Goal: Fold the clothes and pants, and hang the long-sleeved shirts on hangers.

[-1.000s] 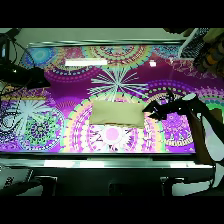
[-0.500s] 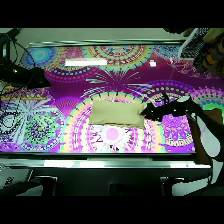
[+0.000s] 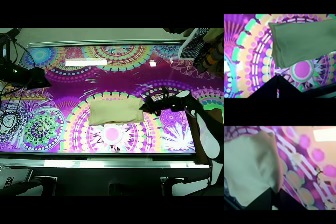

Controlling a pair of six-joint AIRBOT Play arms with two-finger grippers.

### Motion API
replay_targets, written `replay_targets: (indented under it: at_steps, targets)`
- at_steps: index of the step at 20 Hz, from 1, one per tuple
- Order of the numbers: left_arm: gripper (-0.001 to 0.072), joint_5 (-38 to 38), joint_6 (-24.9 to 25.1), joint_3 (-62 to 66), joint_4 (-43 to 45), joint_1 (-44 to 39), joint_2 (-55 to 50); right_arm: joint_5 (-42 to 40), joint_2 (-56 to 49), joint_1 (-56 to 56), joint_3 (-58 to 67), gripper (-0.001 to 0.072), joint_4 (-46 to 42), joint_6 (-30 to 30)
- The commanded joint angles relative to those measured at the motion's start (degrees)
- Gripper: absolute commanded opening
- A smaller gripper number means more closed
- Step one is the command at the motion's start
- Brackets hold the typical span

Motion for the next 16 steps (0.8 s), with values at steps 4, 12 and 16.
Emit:
replay_targets:
  at_steps: [4, 12, 16]
  targets:
    - [0.0018, 0.1, 0.0, 0.0, 0.0, 0.0, -0.1, -3.0, 0.2, -7.3, 15.1, 0.0030, 0.4, 10.8]
    - [0.0018, 1.9, 0.0, -0.9, 0.0, 0.0, -1.9, -12.9, 0.2, -17.3, 26.9, 0.0029, 0.4, 20.9]
    - [0.0018, 3.7, 0.0, -0.9, 0.0, 0.0, -2.1, -20.0, 2.0, -21.1, 27.5, 0.0029, -1.2, 28.6]
